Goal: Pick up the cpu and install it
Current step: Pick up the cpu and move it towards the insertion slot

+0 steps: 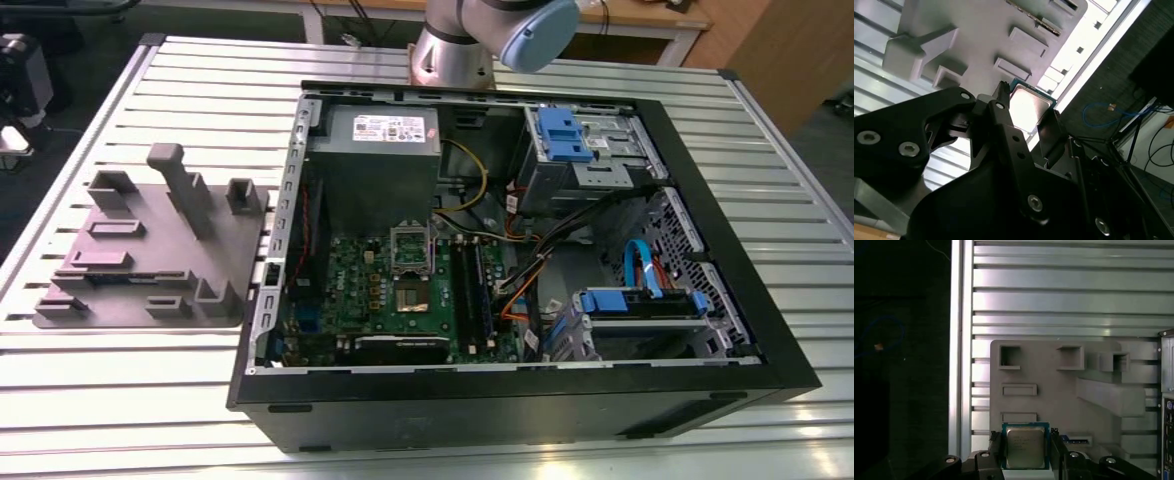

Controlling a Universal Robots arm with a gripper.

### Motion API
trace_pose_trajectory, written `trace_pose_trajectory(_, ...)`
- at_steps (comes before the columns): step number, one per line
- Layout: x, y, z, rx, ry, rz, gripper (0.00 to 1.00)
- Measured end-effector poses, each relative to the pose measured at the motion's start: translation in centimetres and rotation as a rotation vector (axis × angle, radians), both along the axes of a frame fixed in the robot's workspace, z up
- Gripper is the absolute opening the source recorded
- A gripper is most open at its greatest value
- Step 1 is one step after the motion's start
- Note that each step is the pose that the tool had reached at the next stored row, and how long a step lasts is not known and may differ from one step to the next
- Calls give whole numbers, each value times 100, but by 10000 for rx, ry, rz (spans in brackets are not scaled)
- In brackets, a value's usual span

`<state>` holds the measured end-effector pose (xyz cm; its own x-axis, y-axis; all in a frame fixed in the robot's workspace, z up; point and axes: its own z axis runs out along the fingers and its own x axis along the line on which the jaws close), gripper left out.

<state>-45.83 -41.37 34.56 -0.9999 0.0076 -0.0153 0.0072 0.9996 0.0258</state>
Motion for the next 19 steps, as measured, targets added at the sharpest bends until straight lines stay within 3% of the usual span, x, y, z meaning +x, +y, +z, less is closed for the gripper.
trace_pose_trajectory(14,-7,3,446,-33,-14,0,47)
trace_pose_trajectory(17,-7,4,531,-38,-14,0,47)
trace_pose_trajectory(19,-8,5,556,-40,-15,0,47)
